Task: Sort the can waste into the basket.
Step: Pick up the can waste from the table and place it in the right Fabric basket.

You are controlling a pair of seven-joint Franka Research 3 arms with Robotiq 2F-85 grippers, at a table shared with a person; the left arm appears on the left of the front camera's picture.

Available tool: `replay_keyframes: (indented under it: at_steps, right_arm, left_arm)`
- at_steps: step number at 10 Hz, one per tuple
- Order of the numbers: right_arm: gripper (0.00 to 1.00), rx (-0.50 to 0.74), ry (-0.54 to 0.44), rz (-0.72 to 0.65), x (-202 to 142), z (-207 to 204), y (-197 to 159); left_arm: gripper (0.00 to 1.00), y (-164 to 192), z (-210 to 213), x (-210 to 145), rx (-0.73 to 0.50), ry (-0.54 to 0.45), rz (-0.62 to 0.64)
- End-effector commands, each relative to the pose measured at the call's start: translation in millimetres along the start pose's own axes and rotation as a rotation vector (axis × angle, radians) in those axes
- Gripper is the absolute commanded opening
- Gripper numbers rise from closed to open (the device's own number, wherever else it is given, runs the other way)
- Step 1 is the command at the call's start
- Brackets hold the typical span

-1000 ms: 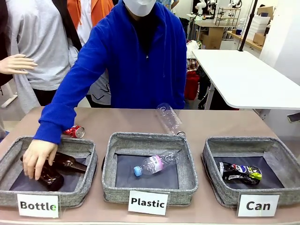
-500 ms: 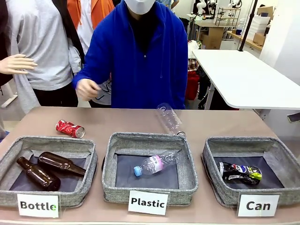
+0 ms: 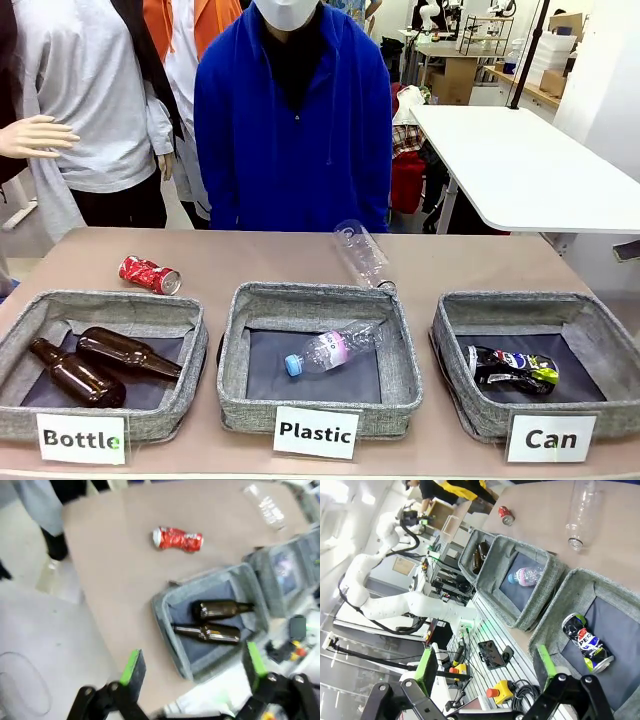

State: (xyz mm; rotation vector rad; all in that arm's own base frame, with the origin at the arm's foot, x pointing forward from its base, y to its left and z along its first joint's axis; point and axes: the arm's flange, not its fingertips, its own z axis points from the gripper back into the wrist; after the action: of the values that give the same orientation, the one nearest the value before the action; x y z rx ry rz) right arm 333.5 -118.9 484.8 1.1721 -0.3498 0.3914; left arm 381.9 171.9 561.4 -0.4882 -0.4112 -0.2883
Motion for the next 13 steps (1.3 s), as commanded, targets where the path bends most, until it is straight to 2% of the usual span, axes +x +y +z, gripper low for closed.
replay_keyframes:
  at_steps: [1, 3, 5, 7, 8, 11, 12, 13]
  right_arm:
    - [1.0, 0.001, 0.01, 0.025, -1, 3, 0]
    - [1.0, 0.001, 0.01, 0.025, -1, 3, 0]
    - [1.0, 0.001, 0.01, 0.025, -1, 3, 0]
    - [1.0, 0.001, 0.01, 0.025, -1, 3, 0]
    - [1.0, 0.001, 0.01, 0.025, -1, 3, 0]
    - [1.0, 0.001, 0.01, 0.025, -1, 3, 0]
    - [1.0, 0.001, 0.01, 0.025, -1, 3, 0]
    - [1.0, 0.001, 0.01, 0.025, -1, 3, 0]
  left_arm:
    - [1.0, -33, -50, 37, 0.136, 0.109, -0.009]
    - [1.0, -61, -108, 84, 0.213, 0.183, -0.044]
    - [1.0, -90, -167, 117, 0.252, 0.287, -0.175]
    - [1.0, -107, -220, 129, 0.26, 0.357, -0.312]
    - [1.0, -111, -240, 133, 0.297, 0.338, -0.322]
    - [1.0, -96, -273, 139, 0.306, 0.38, -0.301]
    - [1.0, -92, -272, 140, 0.257, 0.434, -0.396]
    - [1.0, -85, -269, 138, 0.142, 0.571, -0.709]
